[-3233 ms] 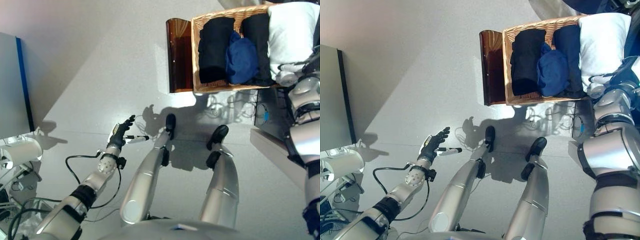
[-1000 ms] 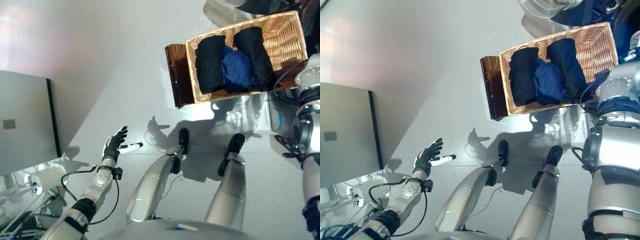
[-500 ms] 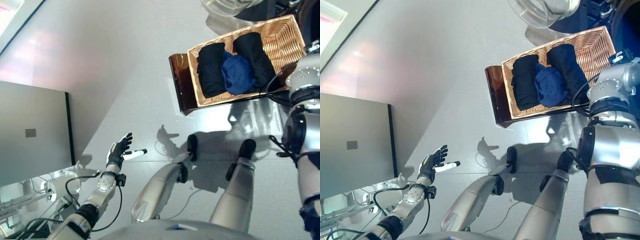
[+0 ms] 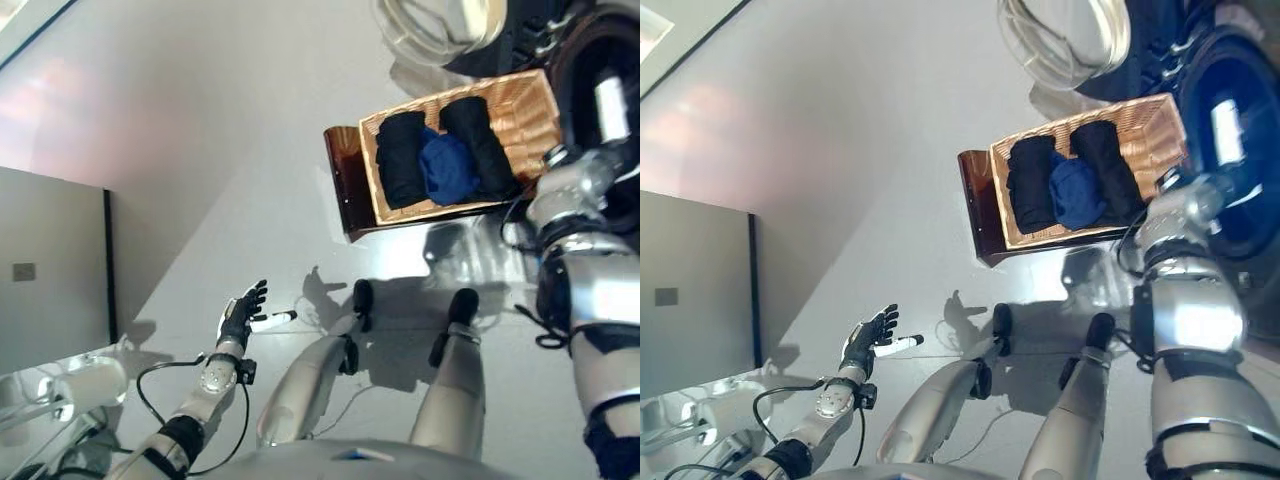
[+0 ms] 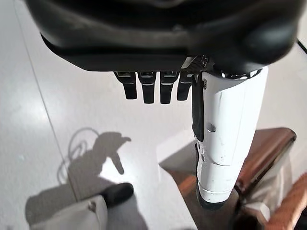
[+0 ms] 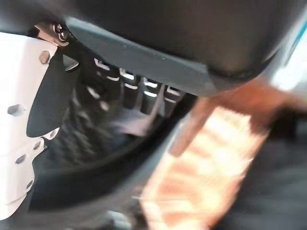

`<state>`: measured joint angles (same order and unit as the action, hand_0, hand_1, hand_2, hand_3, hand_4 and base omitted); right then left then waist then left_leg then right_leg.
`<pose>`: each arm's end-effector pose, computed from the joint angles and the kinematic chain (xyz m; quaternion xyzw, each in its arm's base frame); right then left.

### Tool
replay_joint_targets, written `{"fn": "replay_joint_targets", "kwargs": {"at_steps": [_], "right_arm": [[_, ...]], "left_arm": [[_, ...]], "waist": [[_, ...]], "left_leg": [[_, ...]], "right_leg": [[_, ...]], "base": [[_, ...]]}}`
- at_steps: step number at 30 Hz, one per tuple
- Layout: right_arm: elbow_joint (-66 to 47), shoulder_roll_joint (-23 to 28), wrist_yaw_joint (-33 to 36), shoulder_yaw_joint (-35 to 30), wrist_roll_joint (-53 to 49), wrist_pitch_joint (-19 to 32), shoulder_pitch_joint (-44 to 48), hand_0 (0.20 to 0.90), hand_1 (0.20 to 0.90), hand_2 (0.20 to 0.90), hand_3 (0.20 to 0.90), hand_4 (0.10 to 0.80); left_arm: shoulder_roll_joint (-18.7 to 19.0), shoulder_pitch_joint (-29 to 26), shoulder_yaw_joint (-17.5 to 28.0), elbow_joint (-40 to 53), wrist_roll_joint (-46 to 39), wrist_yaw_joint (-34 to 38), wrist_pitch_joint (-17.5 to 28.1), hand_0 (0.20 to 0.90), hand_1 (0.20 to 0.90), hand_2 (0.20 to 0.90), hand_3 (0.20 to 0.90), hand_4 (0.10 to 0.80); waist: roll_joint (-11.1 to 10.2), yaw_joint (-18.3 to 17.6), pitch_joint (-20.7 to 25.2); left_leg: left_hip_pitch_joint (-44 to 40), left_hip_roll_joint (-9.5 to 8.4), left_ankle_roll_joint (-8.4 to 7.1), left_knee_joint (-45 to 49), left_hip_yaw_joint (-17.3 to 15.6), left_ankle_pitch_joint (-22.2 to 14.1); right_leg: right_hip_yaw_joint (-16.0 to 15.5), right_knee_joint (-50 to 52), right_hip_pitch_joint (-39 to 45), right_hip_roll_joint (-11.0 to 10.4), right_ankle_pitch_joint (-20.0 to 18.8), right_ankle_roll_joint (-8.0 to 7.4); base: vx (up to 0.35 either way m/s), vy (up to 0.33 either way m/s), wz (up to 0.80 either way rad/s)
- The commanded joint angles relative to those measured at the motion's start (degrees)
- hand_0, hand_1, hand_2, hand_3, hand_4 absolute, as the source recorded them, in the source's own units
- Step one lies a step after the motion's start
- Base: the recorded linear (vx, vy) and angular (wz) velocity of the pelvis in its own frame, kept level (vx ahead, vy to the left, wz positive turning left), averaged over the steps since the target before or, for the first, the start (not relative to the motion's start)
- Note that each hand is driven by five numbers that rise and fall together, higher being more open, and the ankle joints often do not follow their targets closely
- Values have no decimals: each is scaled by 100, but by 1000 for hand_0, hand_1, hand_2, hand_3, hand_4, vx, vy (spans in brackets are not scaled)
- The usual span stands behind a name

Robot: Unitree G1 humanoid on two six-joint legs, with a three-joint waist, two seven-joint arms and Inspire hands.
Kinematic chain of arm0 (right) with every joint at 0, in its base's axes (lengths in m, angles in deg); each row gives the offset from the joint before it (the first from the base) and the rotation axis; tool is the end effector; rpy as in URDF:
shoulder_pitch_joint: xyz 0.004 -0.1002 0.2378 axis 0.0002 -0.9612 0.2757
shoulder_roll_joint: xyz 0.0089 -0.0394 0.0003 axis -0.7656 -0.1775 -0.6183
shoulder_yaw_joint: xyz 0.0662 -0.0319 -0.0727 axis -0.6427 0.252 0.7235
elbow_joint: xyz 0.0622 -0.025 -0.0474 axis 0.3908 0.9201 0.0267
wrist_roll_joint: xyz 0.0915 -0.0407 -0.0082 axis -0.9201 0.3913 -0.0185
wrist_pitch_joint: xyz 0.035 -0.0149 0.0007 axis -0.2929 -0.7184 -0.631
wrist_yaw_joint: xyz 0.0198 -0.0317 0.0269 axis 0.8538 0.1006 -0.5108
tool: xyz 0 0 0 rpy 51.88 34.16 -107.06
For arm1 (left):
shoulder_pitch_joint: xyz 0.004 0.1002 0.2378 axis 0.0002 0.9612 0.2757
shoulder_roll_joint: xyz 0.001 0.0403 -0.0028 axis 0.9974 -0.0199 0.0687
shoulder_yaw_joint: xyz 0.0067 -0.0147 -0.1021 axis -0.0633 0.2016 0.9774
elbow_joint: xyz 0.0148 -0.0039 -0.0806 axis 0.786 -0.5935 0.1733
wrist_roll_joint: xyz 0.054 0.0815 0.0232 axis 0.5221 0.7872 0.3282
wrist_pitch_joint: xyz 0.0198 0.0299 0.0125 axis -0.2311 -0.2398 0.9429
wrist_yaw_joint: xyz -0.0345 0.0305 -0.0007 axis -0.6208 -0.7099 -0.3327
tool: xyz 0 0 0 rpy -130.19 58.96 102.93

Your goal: Pick up the clothes and place them into the washing machine

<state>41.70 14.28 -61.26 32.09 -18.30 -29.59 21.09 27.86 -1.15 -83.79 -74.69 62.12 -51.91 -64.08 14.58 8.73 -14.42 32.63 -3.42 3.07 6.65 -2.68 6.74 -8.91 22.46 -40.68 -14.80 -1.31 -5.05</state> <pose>0.3334 -0.2938 0.1432 0.2317 -0.0138 -0.4384 0.8683 0.1584 0.1706 -0.0725 0.0898 0.2478 -0.0133 0.9646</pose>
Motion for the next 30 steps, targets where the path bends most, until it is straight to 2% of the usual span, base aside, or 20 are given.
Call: {"fn": "replay_joint_targets", "kwargs": {"at_steps": [1, 2, 5, 7, 8, 11, 19, 30], "right_arm": [[-219, 247, -274, 572, 813, -101, 136, 900, 900, 900, 900, 800], [-234, 192, -230, 607, 899, -127, 93, 900, 900, 900, 900, 800], [-105, 145, -251, 759, 1171, -267, 99, 900, 900, 900, 900, 800], [-31, 88, -237, 941, 1591, -398, 47, 900, 900, 900, 900, 800], [37, 52, -167, 1292, 2201, -526, 140, 900, 900, 900, 900, 800], [85, 45, -84, 1576, 2694, -630, 254, 900, 900, 900, 900, 800], [224, 109, 102, 2148, 3581, -852, 638, 900, 900, 900, 900, 800], [459, 353, 364, 2445, 4026, -1076, 1022, 900, 900, 900, 900, 800]], "left_arm": [[302, -268, 475, -227, 182, 113, 128, 900, 900, 900, 900, 800], [302, -256, 494, -221, 185, 138, 134, 900, 900, 900, 900, 800], [348, -225, 555, -186, 218, 128, 125, 900, 900, 900, 900, 800], [359, -196, 577, -192, 252, 136, 124, 900, 900, 900, 900, 800], [413, -201, 619, -199, 307, 151, 126, 900, 900, 900, 900, 800], [466, -126, 684, -90, 299, 177, 151, 900, 900, 900, 900, 800], [579, -50, 823, 221, 216, 228, 219, 900, 900, 900, 900, 800], [674, -140, 769, 1137, 94, 342, 320, 900, 900, 900, 900, 800]], "waist": [[-276, 218, -165], [-331, 217, -146], [-440, 223, -184], [-525, 215, -228], [-608, 228, -274], [-670, 249, -326], [-663, 327, -480], [-529, 442, -633]], "left_leg": [[78, 174, -578, -58, -4, -103], [-12, 177, -617, -93, 59, -242], [-46, 203, -620, -86, 79, -237], [-53, 219, -621, -60, 94, -232], [-43, 231, -620, -51, 102, -213], [-16, 233, -616, -48, 107, -200], [223, 236, -577, 196, 140, -260], [594, 148, -569, 311, 159, -294]], "right_leg": [[-322, -959, 859, 110, -223, -3], [-276, -973, 947, 131, -94, -56], [-301, -1048, 1029, 163, -122, -47], [-336, -1083, 1072, 173, -148, -45], [-368, -1111, 1089, 188, -182, -35], [-387, -1147, 1095, 196, -204, -33], [-374, -877, 865, 171, -118, 21], [-383, -713, 551, 69, -43, 13]], "base": [[10, -60, -7], [13, -67, -7], [46, -27, 7], [0, 0, 0], [0, 0, 0], [-7, -11, 8], [-1, 8, 0], [20, 13, 6]]}}
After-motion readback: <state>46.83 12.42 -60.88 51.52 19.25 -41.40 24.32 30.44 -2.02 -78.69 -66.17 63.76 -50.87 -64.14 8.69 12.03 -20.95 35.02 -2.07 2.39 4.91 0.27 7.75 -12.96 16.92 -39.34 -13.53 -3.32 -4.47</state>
